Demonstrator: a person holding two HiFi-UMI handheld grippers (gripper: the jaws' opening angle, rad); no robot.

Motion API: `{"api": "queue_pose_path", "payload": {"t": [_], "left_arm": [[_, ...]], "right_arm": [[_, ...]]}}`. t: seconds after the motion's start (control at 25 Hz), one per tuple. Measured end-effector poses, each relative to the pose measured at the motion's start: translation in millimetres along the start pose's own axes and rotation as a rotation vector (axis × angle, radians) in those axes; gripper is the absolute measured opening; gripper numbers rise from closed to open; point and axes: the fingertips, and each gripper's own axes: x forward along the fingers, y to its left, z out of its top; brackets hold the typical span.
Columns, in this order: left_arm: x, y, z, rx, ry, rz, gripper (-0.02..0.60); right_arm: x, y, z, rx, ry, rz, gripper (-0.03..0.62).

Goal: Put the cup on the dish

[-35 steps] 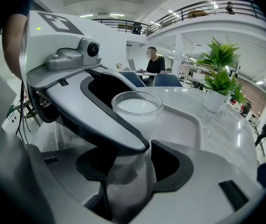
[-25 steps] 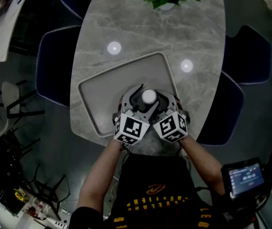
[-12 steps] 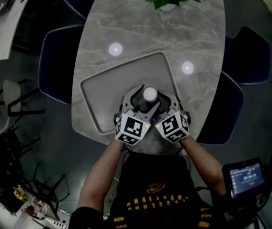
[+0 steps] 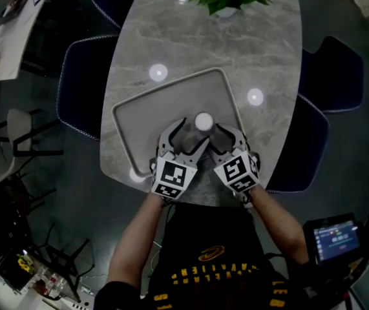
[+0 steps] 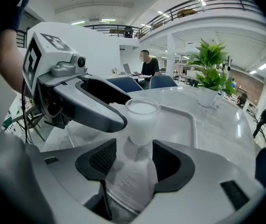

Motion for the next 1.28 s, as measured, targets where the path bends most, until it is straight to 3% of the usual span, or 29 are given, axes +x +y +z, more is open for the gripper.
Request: {"api": "queue_pose_path", "payload": {"t": [0.48,0.88,0.92,0.96,1.0,1.08,1.2,1.28], "left_arm": [[-32.6,0.7,-15.6,-0.094,0.001,0.045,0.308],[-55.7,-13.2,-18.2,-0.219,-0.044,0.048,0.300],[-57.1,-16.5,-14.4,-0.230,-0.058,0.037,0.269],[-58.7,-18.7,-12.6,-0.240,-0.068,0.026,0.248],[-60.5,-19.8,-12.9,-0.247,-0.075,0.017,0.223],[-64.0,-20.8,-11.3,-0.258,-0.086,0.008,0.160],[-68.9,-22.3,-4.5,-0.273,-0.111,0.015,0.045],[-71.6,-18.7,-3.7,-0.279,-0.121,0.038,0.008]], "right_arm": [[-14.5,-7.6,-0.3,0.111,-0.068,-0.015,0.236],[-17.0,0.4,4.3,0.200,-0.129,0.069,0.235],[-17.5,1.9,7.0,0.197,-0.137,0.074,0.233],[-17.8,2.7,10.7,0.192,-0.146,0.075,0.184],[-17.8,2.9,14.8,0.188,-0.155,0.075,0.091],[-17.4,2.8,21.4,0.185,-0.169,0.075,0.006],[-19.6,2.1,25.6,0.193,-0.188,0.083,0.006],[-22.4,-0.4,31.6,0.202,-0.215,0.084,0.006]]}}
